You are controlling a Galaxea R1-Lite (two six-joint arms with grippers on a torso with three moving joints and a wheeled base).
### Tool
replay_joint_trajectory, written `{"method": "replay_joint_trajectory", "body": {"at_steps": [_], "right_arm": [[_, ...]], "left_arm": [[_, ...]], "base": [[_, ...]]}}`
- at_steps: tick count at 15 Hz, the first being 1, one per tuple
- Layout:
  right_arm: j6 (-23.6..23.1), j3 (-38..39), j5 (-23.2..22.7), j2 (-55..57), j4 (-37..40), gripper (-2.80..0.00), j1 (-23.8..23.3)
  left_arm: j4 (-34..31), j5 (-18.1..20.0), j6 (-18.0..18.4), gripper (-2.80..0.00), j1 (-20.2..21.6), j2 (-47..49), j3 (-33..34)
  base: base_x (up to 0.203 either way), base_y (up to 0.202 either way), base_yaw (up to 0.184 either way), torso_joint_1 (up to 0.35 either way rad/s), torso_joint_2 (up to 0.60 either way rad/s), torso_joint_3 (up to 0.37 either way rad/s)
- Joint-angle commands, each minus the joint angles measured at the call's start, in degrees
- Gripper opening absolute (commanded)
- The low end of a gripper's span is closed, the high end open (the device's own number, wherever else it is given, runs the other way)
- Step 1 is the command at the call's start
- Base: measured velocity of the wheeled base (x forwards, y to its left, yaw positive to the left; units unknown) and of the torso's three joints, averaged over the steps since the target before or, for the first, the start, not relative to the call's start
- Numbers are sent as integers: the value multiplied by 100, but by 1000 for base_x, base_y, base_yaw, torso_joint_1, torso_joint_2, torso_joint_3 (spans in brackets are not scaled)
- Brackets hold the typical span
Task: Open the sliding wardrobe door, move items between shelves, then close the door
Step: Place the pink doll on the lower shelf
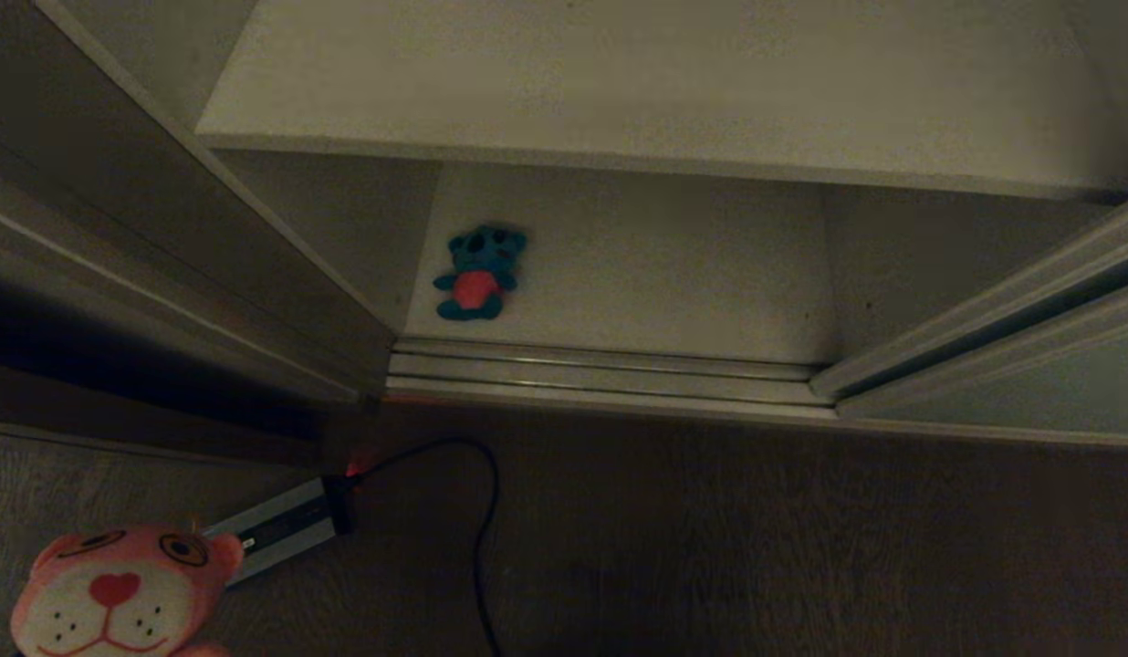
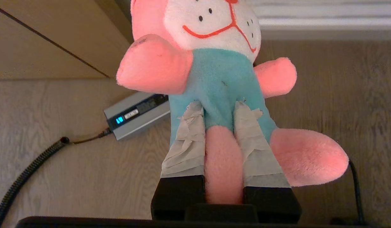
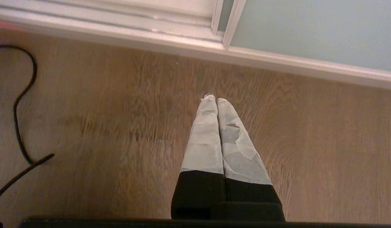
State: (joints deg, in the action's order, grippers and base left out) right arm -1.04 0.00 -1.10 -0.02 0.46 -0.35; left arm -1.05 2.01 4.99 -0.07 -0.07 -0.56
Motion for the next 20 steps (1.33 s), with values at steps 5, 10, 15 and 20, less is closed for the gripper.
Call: {"method": "replay_joint_trajectory", "body": {"at_steps": [5,10,15,20], "right_arm": [[-2,18,-5,-6,-2,-280,0],[-2,25,-5,-6,-2,-280,0],[-2,26,-5,-6,-2,-280,0],[-2,26,-5,-6,-2,-280,0]], "left_arm": [[-9,1,2,-280,-1,7,-5],[-9,1,2,-280,-1,7,-4],[-9,1,2,-280,-1,7,3],[61,-17,-15,-280,-1,7,21]], "base": [[0,0,0,5,0,-194],[0,0,0,4,2,-201],[0,0,0,5,1,-197],[0,0,0,1,2,-201]]}}
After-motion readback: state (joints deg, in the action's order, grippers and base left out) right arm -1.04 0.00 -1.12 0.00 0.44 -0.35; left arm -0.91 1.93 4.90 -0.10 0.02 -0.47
